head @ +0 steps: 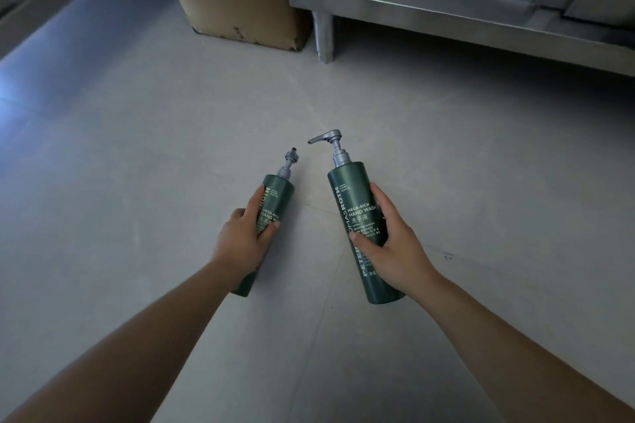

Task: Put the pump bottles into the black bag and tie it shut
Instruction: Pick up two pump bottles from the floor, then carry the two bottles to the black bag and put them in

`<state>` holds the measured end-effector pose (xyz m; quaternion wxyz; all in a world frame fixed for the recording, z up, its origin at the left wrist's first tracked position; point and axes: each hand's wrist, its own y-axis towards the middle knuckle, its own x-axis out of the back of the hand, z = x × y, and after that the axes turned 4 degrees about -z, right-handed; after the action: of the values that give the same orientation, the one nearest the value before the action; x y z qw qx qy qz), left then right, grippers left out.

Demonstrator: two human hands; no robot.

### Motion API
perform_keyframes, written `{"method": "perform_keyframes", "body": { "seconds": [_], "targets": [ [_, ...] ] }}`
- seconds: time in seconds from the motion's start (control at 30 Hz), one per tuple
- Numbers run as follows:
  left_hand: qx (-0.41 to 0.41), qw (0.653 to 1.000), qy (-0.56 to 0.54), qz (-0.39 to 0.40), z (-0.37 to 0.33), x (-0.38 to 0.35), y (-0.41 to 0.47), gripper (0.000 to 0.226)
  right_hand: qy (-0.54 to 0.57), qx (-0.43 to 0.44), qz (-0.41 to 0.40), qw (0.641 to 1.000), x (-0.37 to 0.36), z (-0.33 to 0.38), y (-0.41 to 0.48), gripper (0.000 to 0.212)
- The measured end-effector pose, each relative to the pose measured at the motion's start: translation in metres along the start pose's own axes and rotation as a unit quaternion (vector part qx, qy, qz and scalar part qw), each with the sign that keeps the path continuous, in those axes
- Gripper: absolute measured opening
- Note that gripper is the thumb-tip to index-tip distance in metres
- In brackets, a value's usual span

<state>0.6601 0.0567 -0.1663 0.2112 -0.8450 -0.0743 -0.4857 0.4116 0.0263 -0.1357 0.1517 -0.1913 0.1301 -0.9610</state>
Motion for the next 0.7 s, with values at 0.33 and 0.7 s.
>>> {"method": "perform_keyframes", "body": {
  "seconds": [0.33,0.7],
  "targets": [
    [0.104,0.986,-0.129,-0.024,-0.087,0.234,-0.153,0.067,-0.001,-0.001,0.083,0.997,0.043,0.23,-0.092,0.079],
    [0.165,0.948,-0.232,-0.142,-0.295,0.543,-0.355,0.064,0.005,0.07,0.181,0.981,0.18,0.571,-0.246,0.079]
  ]
}}
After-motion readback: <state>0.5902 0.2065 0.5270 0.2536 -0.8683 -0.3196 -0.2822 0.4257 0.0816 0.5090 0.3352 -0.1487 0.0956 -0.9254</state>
